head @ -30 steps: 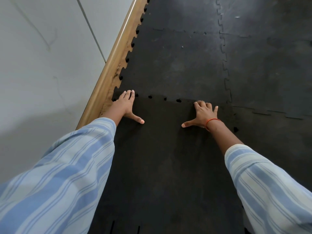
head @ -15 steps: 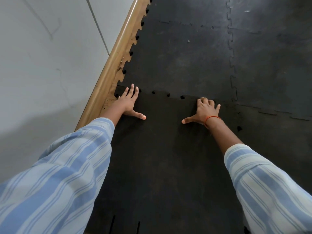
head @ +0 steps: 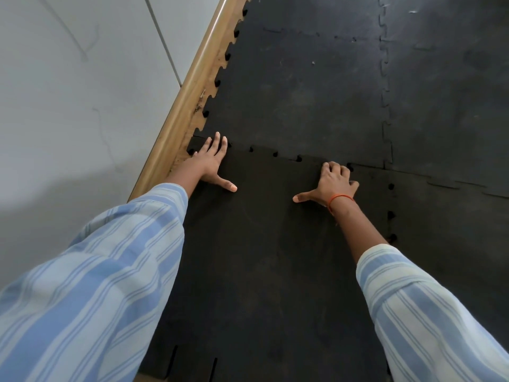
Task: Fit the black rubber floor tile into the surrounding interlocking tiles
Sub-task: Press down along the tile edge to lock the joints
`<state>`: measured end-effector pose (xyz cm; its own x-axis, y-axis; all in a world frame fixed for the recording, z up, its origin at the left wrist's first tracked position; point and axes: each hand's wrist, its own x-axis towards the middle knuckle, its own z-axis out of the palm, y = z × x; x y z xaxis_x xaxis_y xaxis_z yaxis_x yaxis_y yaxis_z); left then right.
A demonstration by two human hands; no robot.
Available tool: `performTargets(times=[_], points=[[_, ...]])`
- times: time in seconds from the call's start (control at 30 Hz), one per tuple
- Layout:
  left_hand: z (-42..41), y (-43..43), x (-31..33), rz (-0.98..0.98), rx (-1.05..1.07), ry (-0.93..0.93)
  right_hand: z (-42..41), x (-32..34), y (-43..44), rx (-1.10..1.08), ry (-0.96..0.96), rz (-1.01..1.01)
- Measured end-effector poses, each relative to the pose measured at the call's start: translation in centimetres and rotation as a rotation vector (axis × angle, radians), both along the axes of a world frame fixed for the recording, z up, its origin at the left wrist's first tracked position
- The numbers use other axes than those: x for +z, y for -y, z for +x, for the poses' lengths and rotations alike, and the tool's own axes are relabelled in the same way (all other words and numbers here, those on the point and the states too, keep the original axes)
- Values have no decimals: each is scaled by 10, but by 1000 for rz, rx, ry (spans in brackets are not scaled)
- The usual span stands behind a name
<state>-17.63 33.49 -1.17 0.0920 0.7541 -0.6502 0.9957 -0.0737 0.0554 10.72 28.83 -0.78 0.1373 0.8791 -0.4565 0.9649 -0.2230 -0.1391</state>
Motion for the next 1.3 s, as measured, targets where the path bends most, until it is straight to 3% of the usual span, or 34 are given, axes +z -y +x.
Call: performTargets(times=[0.2,0.4,0.57,0.8,1.07,1.17,1.3], points=[[6,2,4,2,4,-37,12,-7,17,18,-30,100],[16,2,3,-9,25,-78,44,-20,62,-396,5,213],[28,4,4,-23,51,-66,54,-8,52,-501,-33,125],[17,8,4,-4,43,-40,58,-2,39,-626,-132,187],[22,0,11,-56,2,-65,59,-9,36,-582,-69,206],[43,1,12,-60,-25,23,34,-8,32,-292,64,317],[70,20,-8,52,-10,152,-6,-19,25,156,-79,181]])
